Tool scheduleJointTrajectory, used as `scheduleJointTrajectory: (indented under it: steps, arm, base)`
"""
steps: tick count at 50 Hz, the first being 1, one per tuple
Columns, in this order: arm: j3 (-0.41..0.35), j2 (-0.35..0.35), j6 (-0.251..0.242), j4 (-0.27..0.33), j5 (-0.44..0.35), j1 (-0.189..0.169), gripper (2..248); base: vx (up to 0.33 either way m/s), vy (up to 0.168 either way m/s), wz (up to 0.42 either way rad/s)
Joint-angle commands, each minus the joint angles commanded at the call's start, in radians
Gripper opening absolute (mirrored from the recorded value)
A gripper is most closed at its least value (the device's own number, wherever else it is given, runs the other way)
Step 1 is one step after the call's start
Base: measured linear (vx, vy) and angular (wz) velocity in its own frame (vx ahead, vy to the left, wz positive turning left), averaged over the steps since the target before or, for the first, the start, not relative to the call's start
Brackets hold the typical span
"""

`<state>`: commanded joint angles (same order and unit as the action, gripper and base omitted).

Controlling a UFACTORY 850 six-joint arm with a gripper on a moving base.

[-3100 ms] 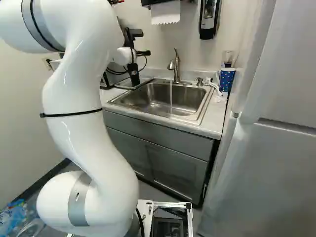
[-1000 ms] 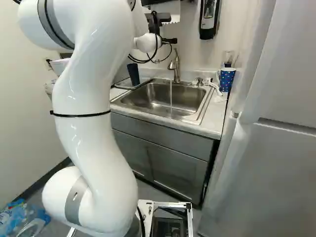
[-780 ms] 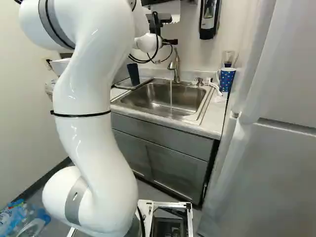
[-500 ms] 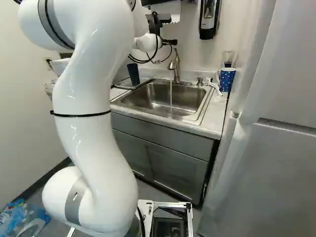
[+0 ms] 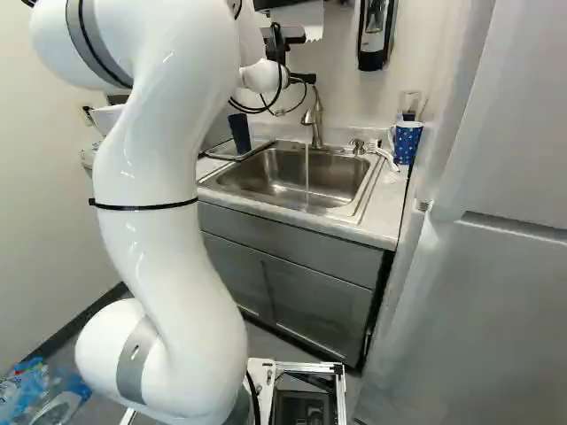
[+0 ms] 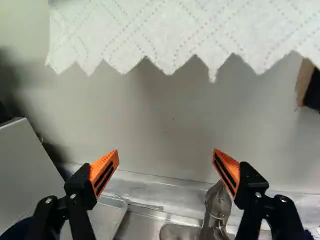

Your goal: Rinse the cup and place it in the tray

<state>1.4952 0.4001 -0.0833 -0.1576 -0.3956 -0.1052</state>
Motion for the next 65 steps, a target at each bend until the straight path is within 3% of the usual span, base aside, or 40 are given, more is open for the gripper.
scheduleJointTrajectory:
  steps: [48,65]
  arm:
    - [0.006,0.005,0.0,0.0,0.109,-0.016,247]
    - [0.006,0.005,0.0,0.0,0.111,-0.016,247]
  base:
    - [0.0,0.0,0.0]
    - [0.0,0.0,0.0]
